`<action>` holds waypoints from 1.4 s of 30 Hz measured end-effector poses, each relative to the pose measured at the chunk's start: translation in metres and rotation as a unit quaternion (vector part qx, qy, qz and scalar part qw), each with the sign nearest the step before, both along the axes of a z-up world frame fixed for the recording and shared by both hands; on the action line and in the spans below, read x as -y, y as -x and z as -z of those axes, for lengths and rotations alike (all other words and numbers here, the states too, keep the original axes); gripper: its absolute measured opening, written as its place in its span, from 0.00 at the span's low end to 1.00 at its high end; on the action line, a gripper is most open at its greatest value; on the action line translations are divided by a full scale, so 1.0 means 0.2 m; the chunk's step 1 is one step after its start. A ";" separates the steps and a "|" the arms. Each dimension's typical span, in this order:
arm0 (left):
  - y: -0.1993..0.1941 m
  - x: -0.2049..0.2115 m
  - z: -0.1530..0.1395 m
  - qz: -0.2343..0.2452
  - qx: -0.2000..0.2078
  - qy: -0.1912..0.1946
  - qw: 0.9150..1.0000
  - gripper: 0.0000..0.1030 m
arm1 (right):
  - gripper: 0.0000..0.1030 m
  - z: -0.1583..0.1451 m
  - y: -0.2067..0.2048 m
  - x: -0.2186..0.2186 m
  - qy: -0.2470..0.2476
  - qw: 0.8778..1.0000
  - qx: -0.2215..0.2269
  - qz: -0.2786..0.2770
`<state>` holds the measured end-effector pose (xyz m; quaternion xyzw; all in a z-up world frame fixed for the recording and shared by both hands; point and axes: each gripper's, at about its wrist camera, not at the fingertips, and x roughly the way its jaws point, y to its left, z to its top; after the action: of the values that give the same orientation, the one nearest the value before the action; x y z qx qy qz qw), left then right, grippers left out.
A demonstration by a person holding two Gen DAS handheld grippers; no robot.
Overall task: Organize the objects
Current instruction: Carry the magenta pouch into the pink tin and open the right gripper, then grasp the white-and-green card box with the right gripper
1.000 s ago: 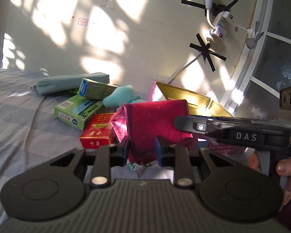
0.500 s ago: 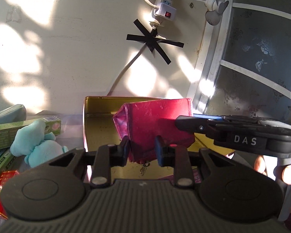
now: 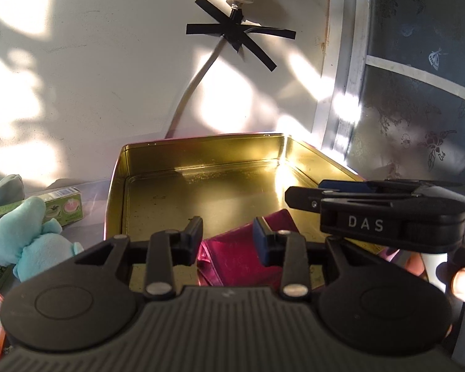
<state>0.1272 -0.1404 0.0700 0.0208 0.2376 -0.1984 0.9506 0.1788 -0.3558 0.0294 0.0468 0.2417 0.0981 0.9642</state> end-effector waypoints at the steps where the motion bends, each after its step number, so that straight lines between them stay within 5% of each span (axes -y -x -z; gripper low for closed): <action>1: 0.02 -0.01 -0.01 -0.002 0.006 0.000 1.000 0.40 | 0.42 -0.01 0.01 0.00 0.004 1.000 0.003 0.008; 13: 0.26 -0.32 -0.03 -0.057 0.036 -0.001 0.998 0.42 | 0.45 -0.10 0.17 -0.22 0.051 0.998 0.040 0.020; 27: 0.43 -0.85 0.12 -0.170 0.022 -0.009 0.985 0.42 | 0.48 -0.08 0.32 -0.62 0.110 0.991 0.057 -0.043; 34: 0.44 -1.09 0.24 -0.225 -0.009 0.018 0.974 0.45 | 0.48 -0.07 0.43 -0.79 0.094 0.987 0.072 -0.106; 42: 0.44 -1.16 0.26 -0.228 -0.016 0.070 0.971 0.45 | 0.49 0.06 0.50 -1.01 0.089 0.978 0.021 -0.185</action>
<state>0.0392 0.0921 0.0179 -0.1041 0.2364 0.0073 0.9660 0.0780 -0.1538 0.0169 -0.0871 0.2337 0.2541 0.9345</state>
